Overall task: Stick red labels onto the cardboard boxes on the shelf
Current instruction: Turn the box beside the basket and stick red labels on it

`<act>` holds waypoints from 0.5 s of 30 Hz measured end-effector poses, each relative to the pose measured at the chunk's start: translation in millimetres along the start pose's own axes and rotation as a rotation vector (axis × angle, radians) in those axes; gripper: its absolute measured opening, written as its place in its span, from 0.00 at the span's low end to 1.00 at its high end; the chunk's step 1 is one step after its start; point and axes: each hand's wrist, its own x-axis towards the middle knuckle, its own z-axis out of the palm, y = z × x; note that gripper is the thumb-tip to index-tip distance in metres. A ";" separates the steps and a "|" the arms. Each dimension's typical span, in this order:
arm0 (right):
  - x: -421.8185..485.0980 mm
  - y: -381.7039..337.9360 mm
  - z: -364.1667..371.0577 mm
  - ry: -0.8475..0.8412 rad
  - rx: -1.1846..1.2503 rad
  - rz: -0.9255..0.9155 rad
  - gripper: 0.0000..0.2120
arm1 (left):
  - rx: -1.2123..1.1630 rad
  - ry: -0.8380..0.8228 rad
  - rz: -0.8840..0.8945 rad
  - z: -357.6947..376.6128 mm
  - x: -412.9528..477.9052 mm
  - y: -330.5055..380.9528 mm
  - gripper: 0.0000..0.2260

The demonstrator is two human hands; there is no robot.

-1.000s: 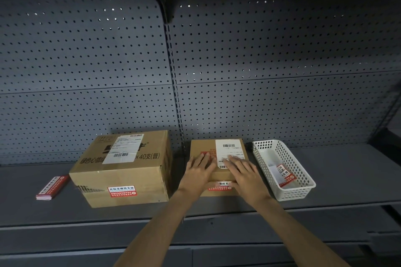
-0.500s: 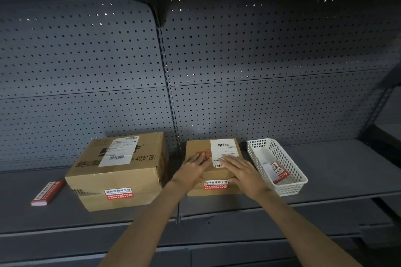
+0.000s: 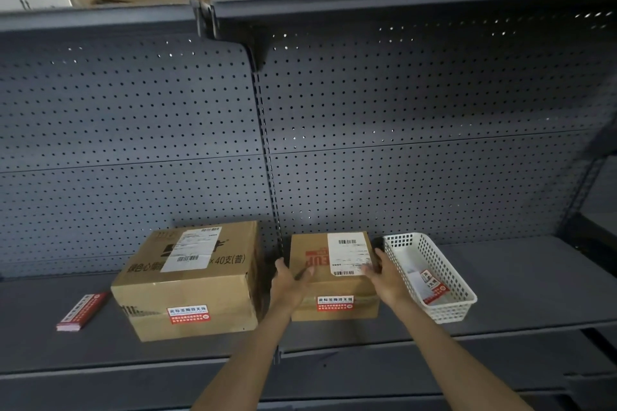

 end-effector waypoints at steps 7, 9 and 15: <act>2.9 1.1 -9.3 -0.070 0.040 0.094 0.17 | 0.059 0.061 -0.083 2.3 9.9 -7.4 0.23; 3.7 -0.3 -14.0 -0.078 0.052 0.090 0.16 | 0.028 0.035 -0.077 -1.5 6.9 -4.3 0.20; -4.2 -0.8 -26.6 -0.034 0.092 0.096 0.20 | 0.016 -0.010 -0.051 -10.4 1.4 -2.5 0.20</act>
